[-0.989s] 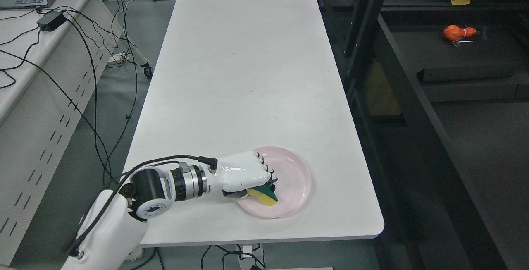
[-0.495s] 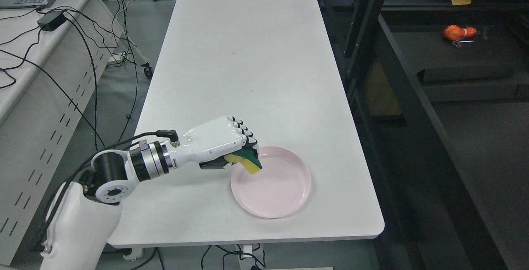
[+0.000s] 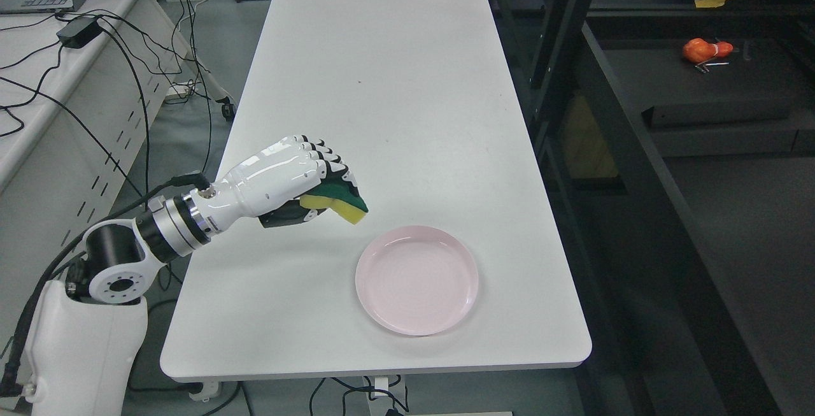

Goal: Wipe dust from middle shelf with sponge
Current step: 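Lift the sponge off the plate with the left hand, then turn toward the shelf holding the sponge in the left hand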

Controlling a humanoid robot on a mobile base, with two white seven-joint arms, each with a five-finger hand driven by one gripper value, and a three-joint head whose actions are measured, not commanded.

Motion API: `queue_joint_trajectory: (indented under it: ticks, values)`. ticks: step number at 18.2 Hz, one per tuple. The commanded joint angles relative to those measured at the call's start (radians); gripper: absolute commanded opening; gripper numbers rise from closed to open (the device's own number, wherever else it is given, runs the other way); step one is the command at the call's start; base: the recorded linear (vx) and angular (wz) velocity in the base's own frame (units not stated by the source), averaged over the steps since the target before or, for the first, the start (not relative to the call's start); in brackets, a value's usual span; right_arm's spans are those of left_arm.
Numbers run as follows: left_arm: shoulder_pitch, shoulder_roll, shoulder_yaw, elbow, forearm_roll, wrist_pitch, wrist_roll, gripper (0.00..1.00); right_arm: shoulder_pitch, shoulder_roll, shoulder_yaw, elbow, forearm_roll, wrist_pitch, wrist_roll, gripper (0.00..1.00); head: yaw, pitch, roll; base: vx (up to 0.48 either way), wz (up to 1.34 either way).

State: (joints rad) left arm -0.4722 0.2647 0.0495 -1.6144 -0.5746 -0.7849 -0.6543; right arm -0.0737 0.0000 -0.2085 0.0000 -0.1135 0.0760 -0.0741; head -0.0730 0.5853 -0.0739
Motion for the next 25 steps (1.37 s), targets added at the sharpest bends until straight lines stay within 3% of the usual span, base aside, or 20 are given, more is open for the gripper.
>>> queue_joint_trajectory:
  ticks: [1, 17, 25]
  values:
    - [0.007, -0.012, 0.124, -0.010, 0.019, 0.000, 0.001, 0.00, 0.000, -0.017, 0.001, -0.017, 0.000, 0.001, 0.000, 1.00, 0.0000, 0.000, 0.000, 0.000, 0.00]
    - [0.032, -0.048, 0.122, -0.010, 0.018, 0.000, 0.001, 0.00, 0.000, -0.017, 0.001, -0.017, 0.000, 0.001, 0.000, 1.00, 0.0000, 0.000, 0.000, -0.089, -0.01]
    - [0.038, -0.071, 0.066, -0.005, 0.016, 0.000, -0.004, 0.00, 0.000, -0.017, 0.000, -0.017, 0.000, 0.001, 0.000, 1.00, 0.0000, 0.000, 0.000, -0.138, -0.43]
